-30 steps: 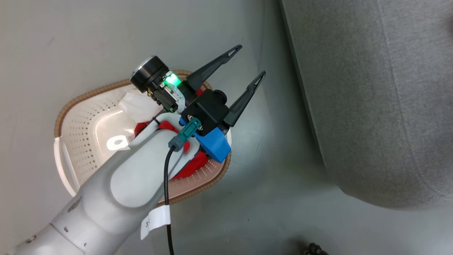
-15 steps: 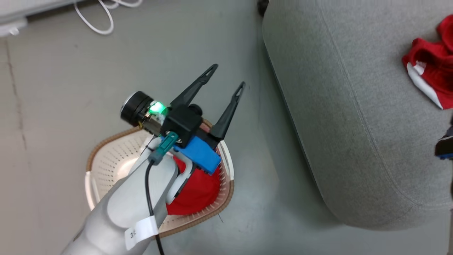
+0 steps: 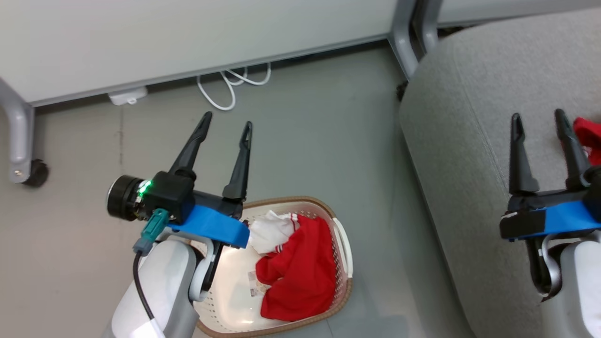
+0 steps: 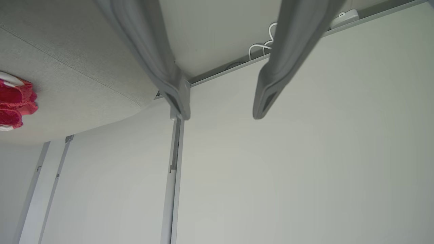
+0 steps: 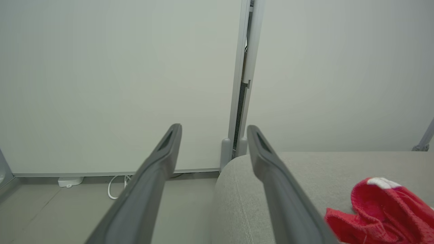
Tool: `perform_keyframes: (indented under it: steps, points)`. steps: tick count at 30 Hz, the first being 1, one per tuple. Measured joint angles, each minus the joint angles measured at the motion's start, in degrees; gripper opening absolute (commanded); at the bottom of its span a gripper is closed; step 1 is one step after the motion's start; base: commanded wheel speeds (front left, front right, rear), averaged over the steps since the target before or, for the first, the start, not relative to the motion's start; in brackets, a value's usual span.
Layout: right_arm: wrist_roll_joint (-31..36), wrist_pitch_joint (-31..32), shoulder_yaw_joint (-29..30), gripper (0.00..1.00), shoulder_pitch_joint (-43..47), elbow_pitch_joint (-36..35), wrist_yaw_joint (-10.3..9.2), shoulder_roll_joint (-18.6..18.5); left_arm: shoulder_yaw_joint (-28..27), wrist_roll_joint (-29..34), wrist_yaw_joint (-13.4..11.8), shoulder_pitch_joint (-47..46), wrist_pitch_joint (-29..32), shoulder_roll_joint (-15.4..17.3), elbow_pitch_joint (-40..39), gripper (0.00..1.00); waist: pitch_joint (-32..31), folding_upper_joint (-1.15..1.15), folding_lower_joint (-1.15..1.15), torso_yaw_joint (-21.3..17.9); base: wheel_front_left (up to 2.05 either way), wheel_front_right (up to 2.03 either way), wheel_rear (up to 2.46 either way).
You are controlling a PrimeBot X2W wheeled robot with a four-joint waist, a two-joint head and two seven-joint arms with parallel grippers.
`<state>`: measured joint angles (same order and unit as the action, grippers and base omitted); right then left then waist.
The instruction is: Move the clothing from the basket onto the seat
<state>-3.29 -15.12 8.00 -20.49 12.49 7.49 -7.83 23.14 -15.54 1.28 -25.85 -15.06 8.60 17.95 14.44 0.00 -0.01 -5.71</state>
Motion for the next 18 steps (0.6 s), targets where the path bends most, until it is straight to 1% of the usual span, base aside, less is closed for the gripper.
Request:
perform_keyframes:
  steps: [4,10,14,18]
  points:
    - [-0.4,0.0,-2.2,1.0,1.0,-0.5,0.0,0.8,-5.0,2.2,0.4,3.1,0.0,-1.4,-2.3,1.0,-2.5,0.0,0.0,2.6,0.0,0.0,0.0]
    - [-1.2,0.0,-3.8,1.0,3.0,-0.9,0.0,2.2,-11.4,4.3,1.7,7.9,0.0,-3.1,-4.3,1.0,-6.0,0.0,0.0,5.7,0.0,0.0,0.0]
    - [-1.4,0.0,-4.4,1.0,5.3,-1.0,0.0,2.8,-14.8,5.7,2.6,10.9,0.0,-3.8,-4.8,1.0,-8.1,0.0,0.0,7.1,0.0,0.0,0.0]
    - [-1.7,0.0,-5.5,1.0,7.6,-0.8,0.0,3.6,-16.8,6.6,3.4,13.8,0.0,-4.6,-5.0,1.0,-9.7,0.0,0.0,8.0,0.0,0.0,0.0]
